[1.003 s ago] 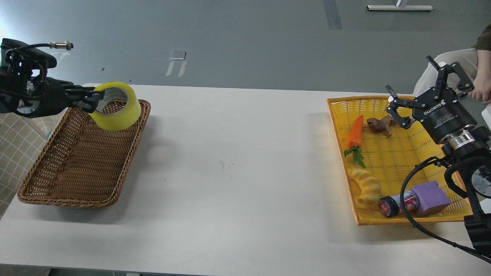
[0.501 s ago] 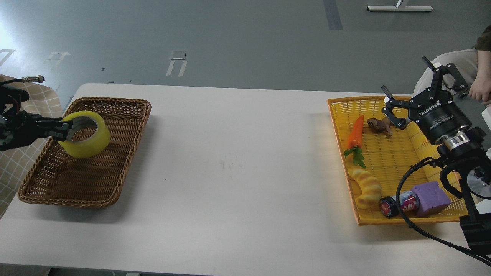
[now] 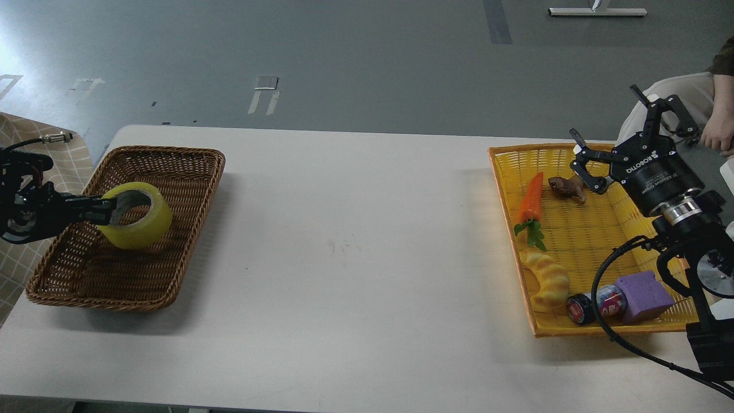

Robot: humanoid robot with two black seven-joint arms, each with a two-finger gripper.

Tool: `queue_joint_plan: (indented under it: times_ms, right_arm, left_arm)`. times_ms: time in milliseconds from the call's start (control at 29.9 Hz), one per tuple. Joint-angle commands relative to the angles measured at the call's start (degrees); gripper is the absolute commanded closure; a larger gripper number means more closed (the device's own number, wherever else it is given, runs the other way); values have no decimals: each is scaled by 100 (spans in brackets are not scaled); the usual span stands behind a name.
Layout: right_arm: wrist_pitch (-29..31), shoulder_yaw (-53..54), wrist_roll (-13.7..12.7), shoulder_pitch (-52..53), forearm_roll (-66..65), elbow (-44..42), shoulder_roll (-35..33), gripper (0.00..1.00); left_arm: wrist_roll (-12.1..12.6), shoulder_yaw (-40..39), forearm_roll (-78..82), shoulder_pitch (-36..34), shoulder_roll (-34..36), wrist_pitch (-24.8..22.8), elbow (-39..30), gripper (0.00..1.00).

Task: Place and transfer tape with both arms
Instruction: 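Lower the tape roll into the basket and open the left gripper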

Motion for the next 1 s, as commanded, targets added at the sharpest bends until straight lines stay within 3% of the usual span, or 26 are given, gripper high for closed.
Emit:
queue_joint_plan:
  times_ms: [0,735,769,836,903,969]
  right_arm:
    - [0,-3,0,-4,0,-16,1,0]
    - [0,6,0,5,0,-16,1,0]
    - [0,6,0,-4,0,-16,1,0]
    - [0,-3,0,-4,0,-16,-8,0]
    - [0,6,0,-4,0,-16,-8,0]
    - [0,6,0,-4,0,-16,1,0]
  left_arm:
    - [-18,0,0,78,-30,30,21,100]
    - [-27,9,0,227,-303,188,514,98]
    - [-35,9,0,227,-303,188,522,94]
    - [-35,9,-9,227,-303,188,514,61]
    - [-27,0,-9,227,-303,188,470,43]
    - [-35,0,-9,227,-303,188,461,38]
